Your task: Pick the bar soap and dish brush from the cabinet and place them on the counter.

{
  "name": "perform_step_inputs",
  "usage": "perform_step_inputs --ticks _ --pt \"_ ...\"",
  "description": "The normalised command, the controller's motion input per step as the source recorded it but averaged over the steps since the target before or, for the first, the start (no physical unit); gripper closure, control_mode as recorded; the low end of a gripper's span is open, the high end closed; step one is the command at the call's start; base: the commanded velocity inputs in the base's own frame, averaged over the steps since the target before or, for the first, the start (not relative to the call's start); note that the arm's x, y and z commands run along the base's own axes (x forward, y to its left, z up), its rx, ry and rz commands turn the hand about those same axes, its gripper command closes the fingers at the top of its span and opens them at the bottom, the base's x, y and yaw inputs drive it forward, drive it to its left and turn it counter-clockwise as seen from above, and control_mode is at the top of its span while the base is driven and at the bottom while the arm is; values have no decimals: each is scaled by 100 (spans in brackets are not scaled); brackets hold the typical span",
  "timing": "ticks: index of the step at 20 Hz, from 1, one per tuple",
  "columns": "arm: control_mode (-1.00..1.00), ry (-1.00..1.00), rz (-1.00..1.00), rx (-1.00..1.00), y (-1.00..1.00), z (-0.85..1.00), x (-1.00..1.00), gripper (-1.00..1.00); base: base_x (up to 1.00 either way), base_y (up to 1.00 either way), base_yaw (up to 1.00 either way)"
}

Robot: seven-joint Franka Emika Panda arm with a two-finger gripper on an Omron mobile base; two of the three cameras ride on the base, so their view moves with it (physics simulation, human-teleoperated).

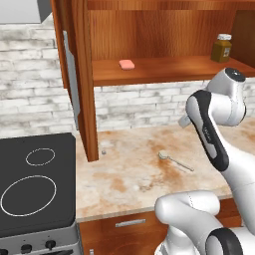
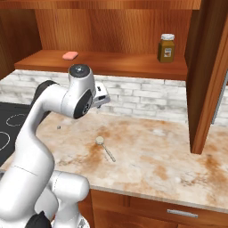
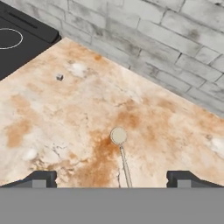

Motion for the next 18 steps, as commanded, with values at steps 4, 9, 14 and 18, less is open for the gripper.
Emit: perform_step_inputs --ticks 4,9,14,18 --pt "-100 -2 2 -2 12 1 -21 -100 0 0 0" --pt "-100 -4 2 6 16 13 -23 -100 0 0 0" --pt "-100 -2 0 5 26 26 -20 -100 0 0 0" --pt "-100 -6 -5 3 26 30 -20 -100 0 0 0"
